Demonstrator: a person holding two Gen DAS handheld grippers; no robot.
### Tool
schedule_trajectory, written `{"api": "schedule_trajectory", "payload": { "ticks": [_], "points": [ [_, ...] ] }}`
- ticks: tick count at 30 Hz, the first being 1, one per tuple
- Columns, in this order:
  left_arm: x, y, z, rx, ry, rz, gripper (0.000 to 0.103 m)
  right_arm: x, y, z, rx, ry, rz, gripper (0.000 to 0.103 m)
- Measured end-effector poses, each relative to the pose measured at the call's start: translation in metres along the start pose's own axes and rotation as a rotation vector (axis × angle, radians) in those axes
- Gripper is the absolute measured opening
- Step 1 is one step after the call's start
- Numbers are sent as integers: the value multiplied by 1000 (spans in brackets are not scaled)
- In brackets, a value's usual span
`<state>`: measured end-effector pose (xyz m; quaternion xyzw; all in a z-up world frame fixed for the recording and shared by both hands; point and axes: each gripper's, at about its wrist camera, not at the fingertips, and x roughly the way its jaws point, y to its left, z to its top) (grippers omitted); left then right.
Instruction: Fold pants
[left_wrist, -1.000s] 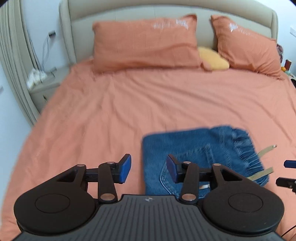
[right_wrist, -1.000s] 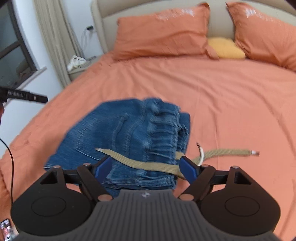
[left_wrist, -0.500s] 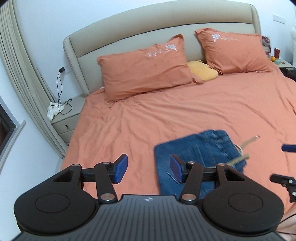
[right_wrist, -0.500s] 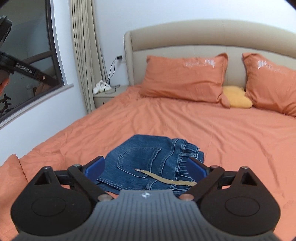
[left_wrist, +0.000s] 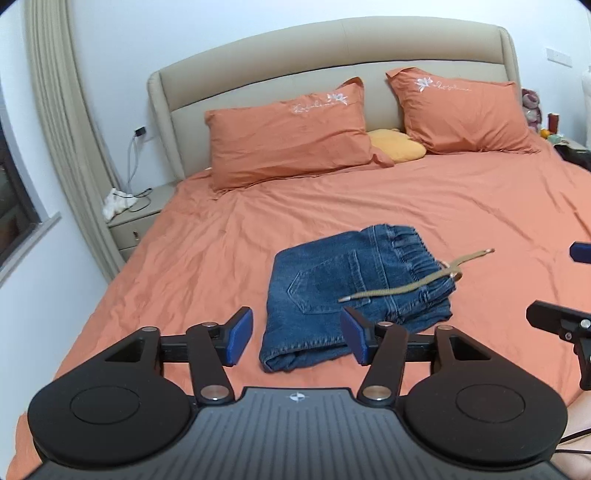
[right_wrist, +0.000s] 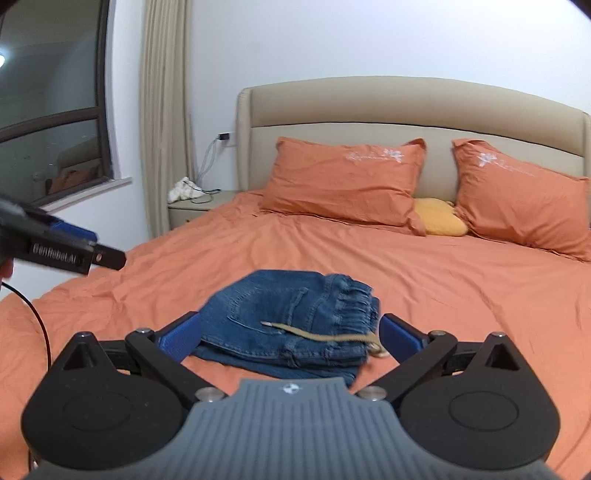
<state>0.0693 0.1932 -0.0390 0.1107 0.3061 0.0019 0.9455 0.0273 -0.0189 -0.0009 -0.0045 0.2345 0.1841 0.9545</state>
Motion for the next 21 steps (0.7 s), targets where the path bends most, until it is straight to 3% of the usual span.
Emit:
{"api": "schedule_trajectory", "payload": {
  "ticks": [4,8,12,21],
  "points": [
    [6,-14,-17,-56,47,-43,72,4,4,-14,-9,19,-5,98],
    [12,-24,-26,-76,91,1,72,16,5,-22,27,54,-30,98],
    [18,-26,-30,-108,126,-35,75,27,4,-28,58,91,-22,98],
    [28,-43,-36,-82,176,-17,75,41,-4,-37,79,130,-53,98]
  ]
}}
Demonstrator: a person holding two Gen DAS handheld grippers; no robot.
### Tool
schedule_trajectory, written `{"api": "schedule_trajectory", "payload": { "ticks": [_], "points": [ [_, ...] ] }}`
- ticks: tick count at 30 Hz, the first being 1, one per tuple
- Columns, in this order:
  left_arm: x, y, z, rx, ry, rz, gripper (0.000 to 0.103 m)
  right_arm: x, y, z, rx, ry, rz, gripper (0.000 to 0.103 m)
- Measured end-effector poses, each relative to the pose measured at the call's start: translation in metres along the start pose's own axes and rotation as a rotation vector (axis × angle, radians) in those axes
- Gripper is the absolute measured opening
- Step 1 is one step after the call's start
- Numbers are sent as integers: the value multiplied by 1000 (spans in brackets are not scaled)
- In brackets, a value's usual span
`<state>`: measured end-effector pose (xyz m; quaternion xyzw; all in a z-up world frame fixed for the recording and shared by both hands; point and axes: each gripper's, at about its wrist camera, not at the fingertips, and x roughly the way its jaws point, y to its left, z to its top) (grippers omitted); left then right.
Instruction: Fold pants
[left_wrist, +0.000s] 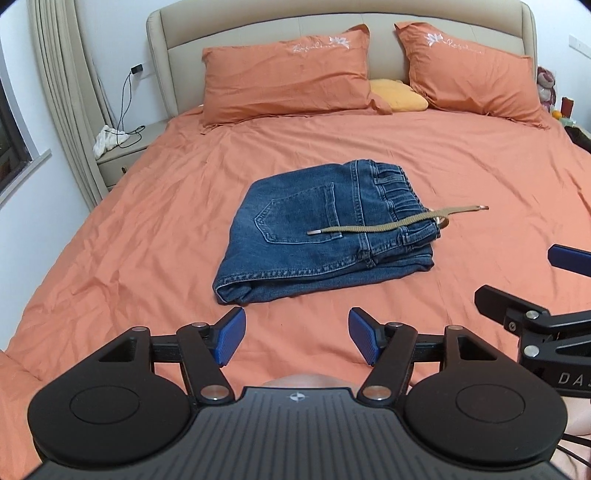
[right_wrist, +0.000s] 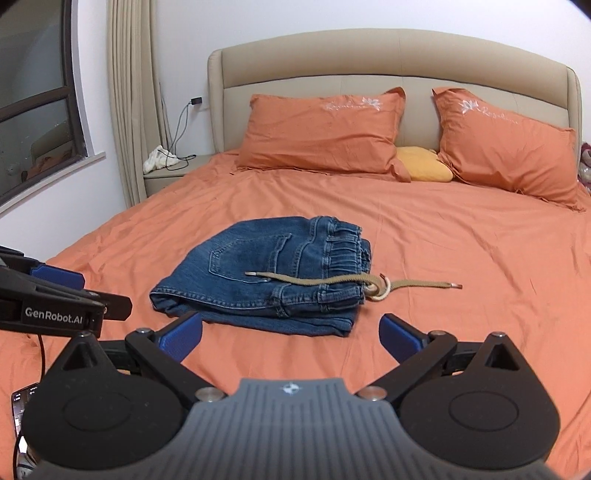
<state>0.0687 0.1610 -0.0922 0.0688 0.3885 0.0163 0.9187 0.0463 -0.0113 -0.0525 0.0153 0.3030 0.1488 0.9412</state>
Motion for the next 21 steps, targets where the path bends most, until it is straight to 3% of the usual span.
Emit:
{"api": "schedule_trajectory", "payload": {
  "ticks": [21],
  "points": [
    [-5,-5,7,2,-3,6,76,-10,-17,3,36,-31,24,98]
  ]
}}
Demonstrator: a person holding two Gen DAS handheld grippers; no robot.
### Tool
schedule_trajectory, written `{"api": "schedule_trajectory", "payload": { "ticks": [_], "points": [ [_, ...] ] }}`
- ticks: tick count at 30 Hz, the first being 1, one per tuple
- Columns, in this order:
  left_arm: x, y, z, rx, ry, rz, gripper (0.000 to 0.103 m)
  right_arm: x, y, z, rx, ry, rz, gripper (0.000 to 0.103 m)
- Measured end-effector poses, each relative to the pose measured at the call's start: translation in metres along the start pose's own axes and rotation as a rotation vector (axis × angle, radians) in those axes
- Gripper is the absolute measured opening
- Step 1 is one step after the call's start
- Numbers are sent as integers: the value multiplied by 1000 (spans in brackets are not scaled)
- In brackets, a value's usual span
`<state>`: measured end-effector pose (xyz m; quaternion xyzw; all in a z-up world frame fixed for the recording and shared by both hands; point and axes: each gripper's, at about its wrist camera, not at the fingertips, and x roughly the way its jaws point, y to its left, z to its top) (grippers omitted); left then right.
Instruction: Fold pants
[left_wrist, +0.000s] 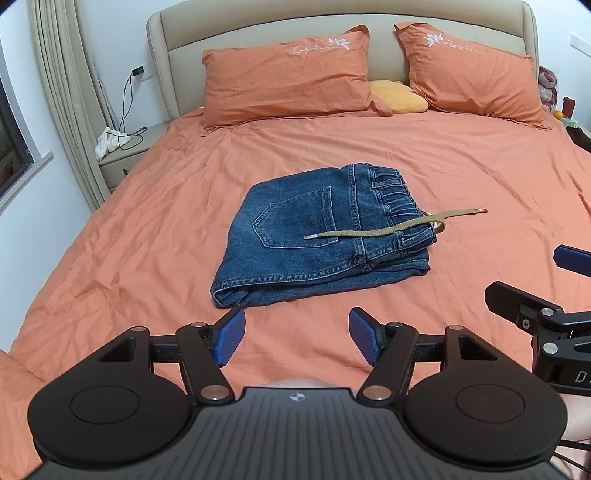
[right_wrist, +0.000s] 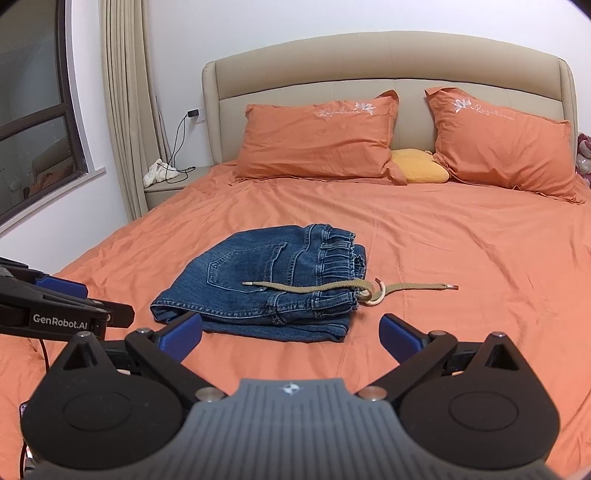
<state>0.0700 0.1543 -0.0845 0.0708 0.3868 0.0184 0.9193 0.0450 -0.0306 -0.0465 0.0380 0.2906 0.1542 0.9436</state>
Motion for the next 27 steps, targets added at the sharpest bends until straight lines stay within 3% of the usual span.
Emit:
{"api": "schedule_trajectory", "payload": {
  "ticks": [27],
  "points": [
    [-3,-4,1,8,-1,5,76,-4,-4,-5,-2,6,13,98]
  ]
}}
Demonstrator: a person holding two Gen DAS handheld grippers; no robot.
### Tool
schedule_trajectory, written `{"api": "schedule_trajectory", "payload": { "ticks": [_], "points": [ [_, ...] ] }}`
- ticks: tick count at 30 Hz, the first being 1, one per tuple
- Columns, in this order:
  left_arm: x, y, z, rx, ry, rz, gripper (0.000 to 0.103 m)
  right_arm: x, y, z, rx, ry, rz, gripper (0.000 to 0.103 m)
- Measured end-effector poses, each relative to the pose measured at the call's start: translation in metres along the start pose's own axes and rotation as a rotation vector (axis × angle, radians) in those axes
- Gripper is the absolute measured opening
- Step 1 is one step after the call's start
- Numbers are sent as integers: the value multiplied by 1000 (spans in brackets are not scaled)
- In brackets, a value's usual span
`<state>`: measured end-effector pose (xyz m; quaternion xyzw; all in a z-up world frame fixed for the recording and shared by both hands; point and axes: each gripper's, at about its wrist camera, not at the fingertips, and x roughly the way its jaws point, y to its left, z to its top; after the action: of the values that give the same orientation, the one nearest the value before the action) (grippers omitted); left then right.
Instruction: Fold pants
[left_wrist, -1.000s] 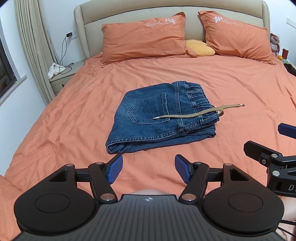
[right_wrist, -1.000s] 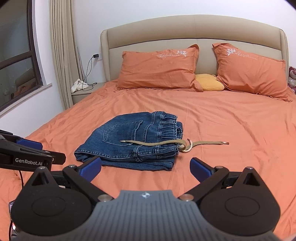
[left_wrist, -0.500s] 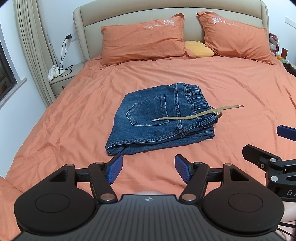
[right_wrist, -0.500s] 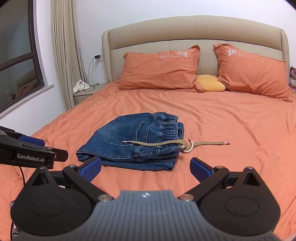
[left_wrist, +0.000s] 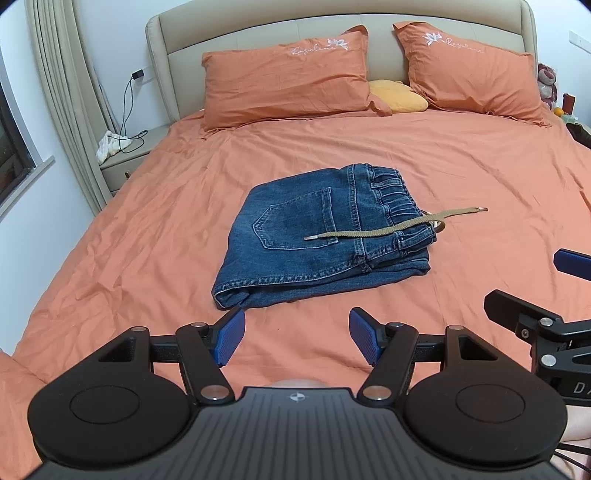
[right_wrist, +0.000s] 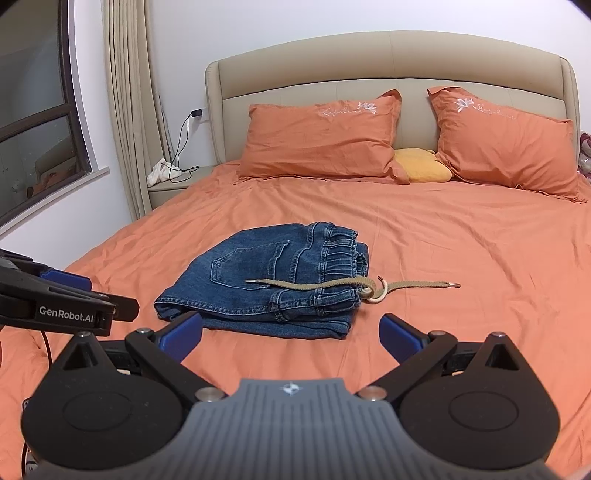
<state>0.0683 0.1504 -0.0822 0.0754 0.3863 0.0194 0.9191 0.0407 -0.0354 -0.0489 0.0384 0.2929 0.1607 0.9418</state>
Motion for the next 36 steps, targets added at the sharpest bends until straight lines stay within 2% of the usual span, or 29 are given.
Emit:
{"api": "schedule_trajectory", "payload": {
  "ticks": [36],
  "points": [
    [-4,7,-4,12,-17,-3,76,-2,-1,-3,-4,8,0,98]
  ]
}}
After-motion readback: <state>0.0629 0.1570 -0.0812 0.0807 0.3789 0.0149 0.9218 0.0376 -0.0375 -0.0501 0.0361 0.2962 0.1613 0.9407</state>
